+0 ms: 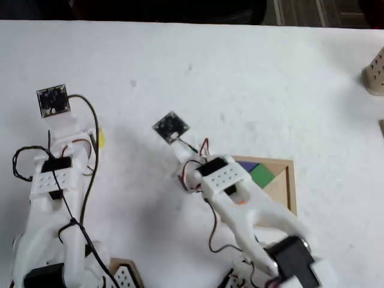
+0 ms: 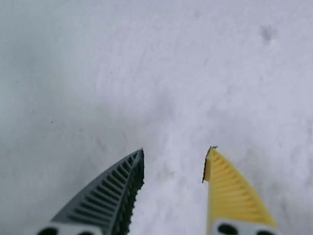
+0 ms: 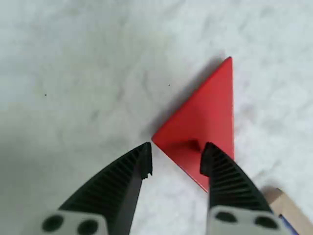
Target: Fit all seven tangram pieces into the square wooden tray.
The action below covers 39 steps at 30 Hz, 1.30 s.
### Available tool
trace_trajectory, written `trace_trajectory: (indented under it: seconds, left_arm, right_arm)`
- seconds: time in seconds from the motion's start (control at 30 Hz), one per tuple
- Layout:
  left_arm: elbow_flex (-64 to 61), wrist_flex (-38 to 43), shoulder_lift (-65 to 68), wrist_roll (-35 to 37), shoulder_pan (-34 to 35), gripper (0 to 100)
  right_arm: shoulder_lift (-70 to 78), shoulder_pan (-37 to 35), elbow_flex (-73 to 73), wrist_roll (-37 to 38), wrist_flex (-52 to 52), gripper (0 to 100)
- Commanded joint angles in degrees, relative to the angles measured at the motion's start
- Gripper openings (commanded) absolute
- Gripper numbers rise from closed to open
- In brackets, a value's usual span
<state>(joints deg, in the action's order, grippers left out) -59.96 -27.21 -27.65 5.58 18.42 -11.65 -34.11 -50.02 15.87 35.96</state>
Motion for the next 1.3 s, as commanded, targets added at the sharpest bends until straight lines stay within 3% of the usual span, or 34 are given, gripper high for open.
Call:
trace_trajectory:
  seconds: [0.0, 0.2, 0.4, 0.63, 0.97, 1.1, 1.27]
  left_arm:
    - [3.25, 0.00, 0.13, 0.53, 0.31, 23]
    - [3.25, 0.00, 0.22, 0.53, 0.31, 23]
    - [3.25, 0.00, 0.31, 0.53, 0.31, 23]
    - [3.25, 0.00, 0.31, 0.53, 0.31, 23]
    - [3.25, -0.18, 0.31, 0.44, 0.31, 23]
    - [3.25, -1.14, 0.13, 0.44, 0.31, 23]
    - [3.25, -1.14, 0.13, 0.44, 0.31, 23]
  right_arm:
    - [5.93, -0.48, 5.98, 1.49, -1.01, 16.3]
    - [13.67, -0.92, 15.30, 7.30, 9.54, 16.5]
    - [14.11, -1.01, 15.91, 10.37, 10.95, 16.8]
    - [15.34, -2.15, 17.67, 15.47, 13.58, 33.7]
    - [21.32, 1.10, 24.70, 18.02, 15.60, 22.2]
    - [25.01, 7.08, 29.80, 21.10, 17.80, 24.2]
    - [29.67, 7.25, 35.78, 21.80, 22.55, 24.8]
